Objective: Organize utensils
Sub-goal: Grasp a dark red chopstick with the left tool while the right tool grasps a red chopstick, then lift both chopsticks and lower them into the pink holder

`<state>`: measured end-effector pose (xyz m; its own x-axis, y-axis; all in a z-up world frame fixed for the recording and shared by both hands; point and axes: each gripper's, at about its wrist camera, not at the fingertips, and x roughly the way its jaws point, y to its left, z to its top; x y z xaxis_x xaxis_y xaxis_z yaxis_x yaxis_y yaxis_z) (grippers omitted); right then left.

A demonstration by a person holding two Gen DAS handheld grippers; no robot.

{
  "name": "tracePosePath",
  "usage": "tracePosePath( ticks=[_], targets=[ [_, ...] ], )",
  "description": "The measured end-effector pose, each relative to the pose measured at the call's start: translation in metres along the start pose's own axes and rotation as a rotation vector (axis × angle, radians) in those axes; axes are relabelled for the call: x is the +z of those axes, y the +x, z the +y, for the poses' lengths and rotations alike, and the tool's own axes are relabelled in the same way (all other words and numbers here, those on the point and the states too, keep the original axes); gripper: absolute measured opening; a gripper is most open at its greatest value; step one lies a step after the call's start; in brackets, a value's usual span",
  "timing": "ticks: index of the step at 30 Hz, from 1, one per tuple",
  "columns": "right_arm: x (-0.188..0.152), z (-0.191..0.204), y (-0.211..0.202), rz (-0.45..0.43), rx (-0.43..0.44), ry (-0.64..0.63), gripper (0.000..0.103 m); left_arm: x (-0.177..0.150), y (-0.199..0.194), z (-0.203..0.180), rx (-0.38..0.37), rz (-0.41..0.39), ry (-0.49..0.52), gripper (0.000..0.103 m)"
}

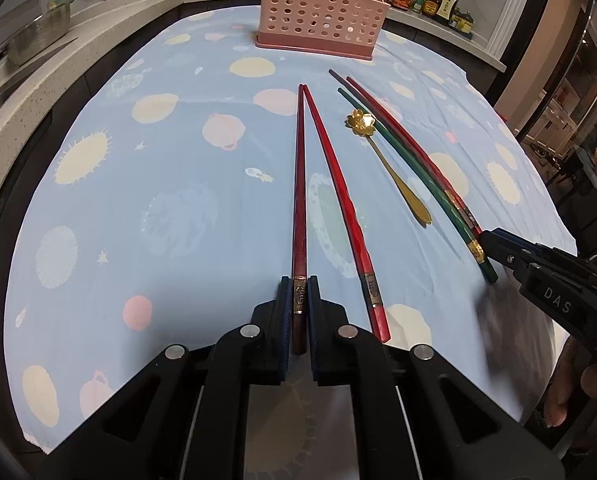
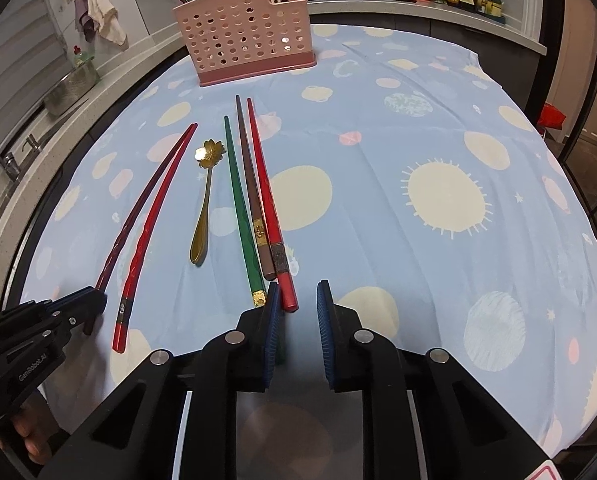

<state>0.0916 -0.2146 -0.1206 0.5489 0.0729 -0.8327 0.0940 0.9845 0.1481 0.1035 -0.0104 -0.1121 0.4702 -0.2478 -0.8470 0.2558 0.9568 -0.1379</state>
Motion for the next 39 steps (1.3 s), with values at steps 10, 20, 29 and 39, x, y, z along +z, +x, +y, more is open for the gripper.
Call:
tracePosePath(
  ticks=[10,20,29,39],
  targets=[
    [0.011,0.002,0.009,-0.017,-0.004,-0.017,0.013,0.001,0.001,0.001,-0.004,0.001,-0.004,0.007],
    [0.009,0.001,0.000,-0.034,0.004,-0.013,0.007,0.002,0.001,0.001,-0.001,0.005,-0.009,0.007],
    [0.014,-0.001,-0.031,-0.092,0.022,0.011,0.007,0.004,0.000,0.000,0.003,0.016,-0.014,0.007],
    [0.028,-0.001,-0.068,-0.178,0.047,0.035,0.007,0.004,-0.008,0.001,-0.007,0.011,-0.036,0.007]
  ],
)
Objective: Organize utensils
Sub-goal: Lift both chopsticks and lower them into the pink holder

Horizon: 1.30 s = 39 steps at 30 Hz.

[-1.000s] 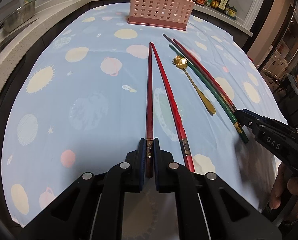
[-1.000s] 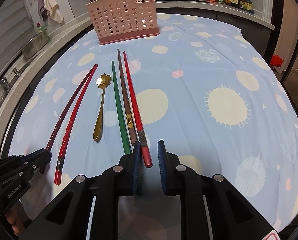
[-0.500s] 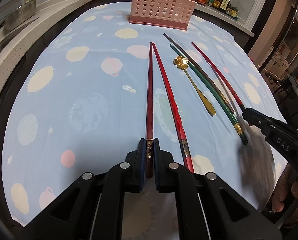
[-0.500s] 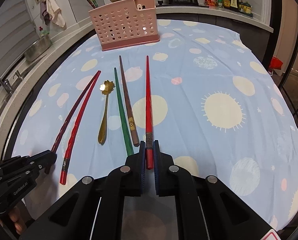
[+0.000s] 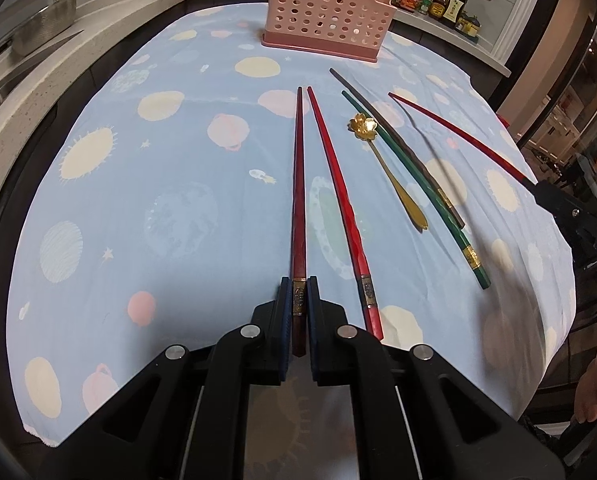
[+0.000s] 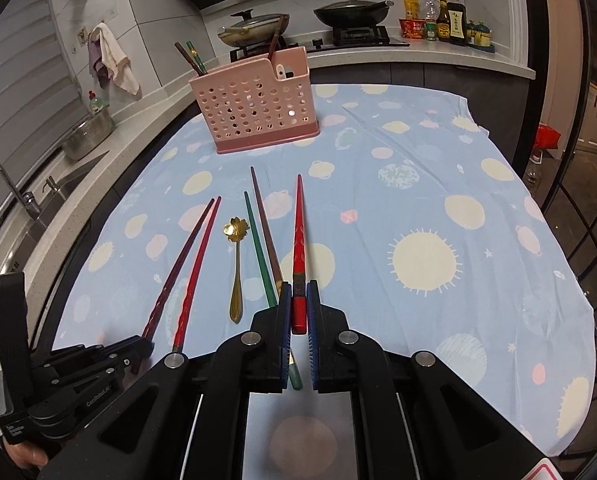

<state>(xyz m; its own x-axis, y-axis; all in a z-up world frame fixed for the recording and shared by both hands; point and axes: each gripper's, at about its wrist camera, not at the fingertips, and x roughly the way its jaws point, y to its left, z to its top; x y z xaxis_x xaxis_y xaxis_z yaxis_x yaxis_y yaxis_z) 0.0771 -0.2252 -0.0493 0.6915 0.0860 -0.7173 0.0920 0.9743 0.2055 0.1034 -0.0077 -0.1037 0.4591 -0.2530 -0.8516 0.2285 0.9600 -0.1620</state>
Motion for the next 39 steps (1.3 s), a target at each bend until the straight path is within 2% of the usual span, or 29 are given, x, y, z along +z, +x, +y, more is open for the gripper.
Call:
tracePosePath(
  ticks=[14,24,33,39],
  targets=[
    [0.036,-0.002,-0.040,-0.107,0.036,0.040,0.007,0.031,-0.061,0.002,-0.054,-0.145,-0.030,0.007],
    [0.084,-0.004,-0.064,-0.225,0.059,0.053,0.007,0.091,-0.115,0.002,-0.058,-0.324,-0.024,0.007],
    [0.130,-0.002,-0.075,-0.313,0.079,0.045,0.007,0.154,-0.145,-0.002,-0.055,-0.450,-0.009,0.007],
    [0.174,0.001,-0.077,-0.380,0.121,0.053,0.007,0.198,-0.165,-0.005,-0.066,-0.541,0.001,0.007]
  ],
)
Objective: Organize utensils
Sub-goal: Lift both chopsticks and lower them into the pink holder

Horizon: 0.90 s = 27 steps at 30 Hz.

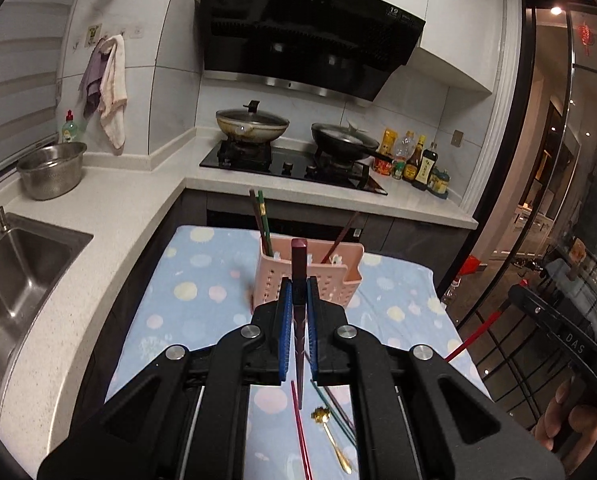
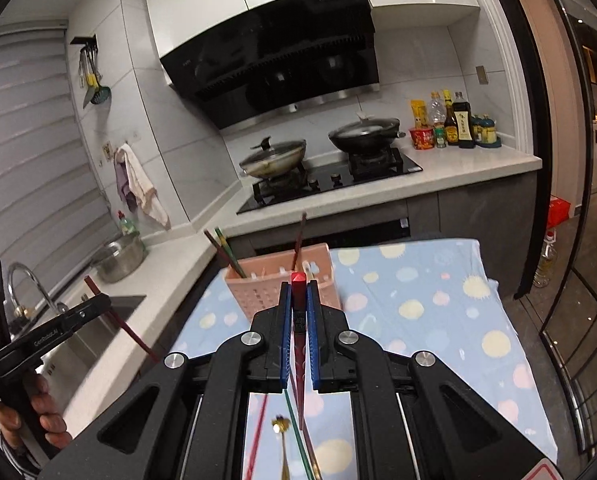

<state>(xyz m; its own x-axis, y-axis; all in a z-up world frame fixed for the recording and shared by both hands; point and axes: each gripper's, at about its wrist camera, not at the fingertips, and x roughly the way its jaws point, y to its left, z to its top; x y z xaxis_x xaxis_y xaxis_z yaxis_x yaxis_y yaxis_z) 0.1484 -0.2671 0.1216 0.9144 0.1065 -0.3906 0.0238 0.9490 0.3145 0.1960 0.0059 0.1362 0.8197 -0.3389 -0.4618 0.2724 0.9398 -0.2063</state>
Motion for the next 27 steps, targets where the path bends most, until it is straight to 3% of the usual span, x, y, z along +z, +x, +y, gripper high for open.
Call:
tracePosePath(
  ticks=[9,13,21,27],
  targets=[
    [0.076,0.012,0.048,-0.122,0.048,0.029,0.007,0.089,0.026,-0.011,-0.011,-0.162,0.015,0.007],
    [0.100,0.012,0.078,-0.150,0.052,0.055,0.007,0.113,0.047,-0.016,0.025,-0.203,0.043,0.007],
    [0.118,0.010,0.137,-0.147,0.037,0.070,0.007,0.130,0.105,-0.010,0.047,-0.186,0.049,0.007],
    [0.099,0.007,0.180,-0.065,0.018,0.059,0.007,0.116,0.147,-0.001,0.056,-0.116,0.044,0.007]
  ],
)
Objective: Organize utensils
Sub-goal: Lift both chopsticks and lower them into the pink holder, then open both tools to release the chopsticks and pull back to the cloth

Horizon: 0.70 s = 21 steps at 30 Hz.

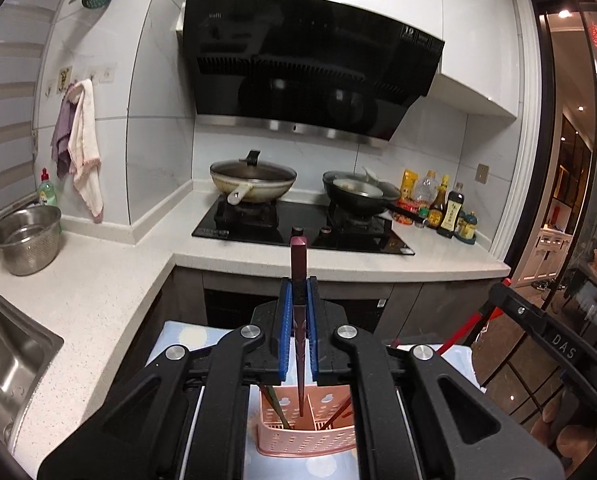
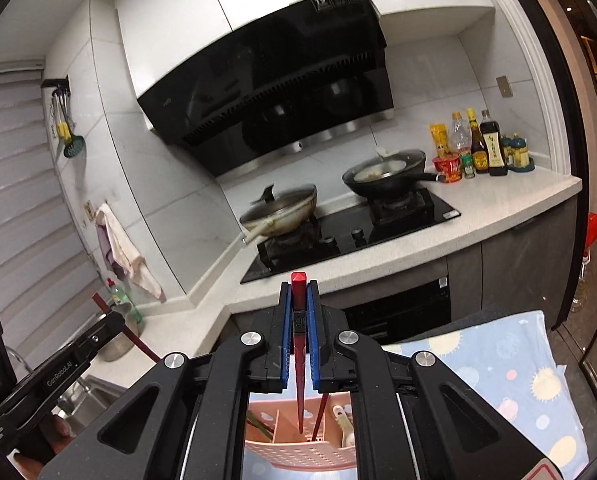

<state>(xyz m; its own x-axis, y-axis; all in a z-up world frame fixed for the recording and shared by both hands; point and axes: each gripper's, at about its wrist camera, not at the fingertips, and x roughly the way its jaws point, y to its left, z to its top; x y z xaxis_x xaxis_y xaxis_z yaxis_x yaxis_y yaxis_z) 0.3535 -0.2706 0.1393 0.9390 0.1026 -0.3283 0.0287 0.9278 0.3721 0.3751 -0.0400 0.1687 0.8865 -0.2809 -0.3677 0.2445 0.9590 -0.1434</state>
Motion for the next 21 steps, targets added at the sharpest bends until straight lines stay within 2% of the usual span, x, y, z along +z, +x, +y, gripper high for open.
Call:
tracePosePath(
  ticks=[7,12,13,15,16,21],
  targets=[
    [-0.027,-0.003,0.028,0.087,-0.009,-0.010,0.007,-0.023,0.026,0.010,0.002,0.071,-0.021,0.007],
    [-0.033,-0.002,0.030,0.090,-0.017,-0.017,0.012,-0.033,0.033,0.012,0.003,0.104,-0.034,0.008],
    [-0.033,-0.001,0.028,0.085,-0.018,-0.017,0.016,-0.034,0.033,0.013,0.006,0.107,-0.039,0.009],
    [-0.033,0.000,0.024,0.074,-0.021,-0.020,0.023,-0.035,0.031,0.014,0.016,0.110,-0.050,0.026],
    [-0.033,0.000,0.020,0.068,-0.022,-0.024,0.027,-0.036,0.029,0.015,0.019,0.109,-0.059,0.029],
    [-0.036,0.006,0.003,0.061,-0.024,-0.051,0.027,-0.037,0.017,0.018,0.025,0.103,-0.061,0.031]
  ],
)
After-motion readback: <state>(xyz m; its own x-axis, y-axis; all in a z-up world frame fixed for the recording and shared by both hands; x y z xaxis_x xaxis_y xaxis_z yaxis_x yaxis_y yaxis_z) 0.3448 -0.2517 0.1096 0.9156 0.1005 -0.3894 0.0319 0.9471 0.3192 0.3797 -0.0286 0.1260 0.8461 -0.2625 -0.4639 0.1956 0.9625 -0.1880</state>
